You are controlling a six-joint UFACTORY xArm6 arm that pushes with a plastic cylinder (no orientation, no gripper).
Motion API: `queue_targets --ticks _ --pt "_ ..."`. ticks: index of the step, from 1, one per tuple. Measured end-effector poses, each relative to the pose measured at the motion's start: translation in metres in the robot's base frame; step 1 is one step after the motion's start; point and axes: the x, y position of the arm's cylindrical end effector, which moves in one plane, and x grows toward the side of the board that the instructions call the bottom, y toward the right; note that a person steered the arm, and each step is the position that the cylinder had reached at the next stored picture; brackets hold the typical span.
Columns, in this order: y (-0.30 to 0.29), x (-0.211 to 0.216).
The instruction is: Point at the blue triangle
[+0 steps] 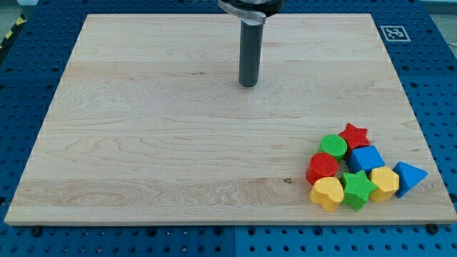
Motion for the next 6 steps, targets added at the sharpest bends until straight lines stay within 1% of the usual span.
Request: queue_targets --ticks 2,3,5,6 --pt "0.005 0.001" --pt "0.044 0.001" --pt "0.164 0.007" --pt "0.211 0.041"
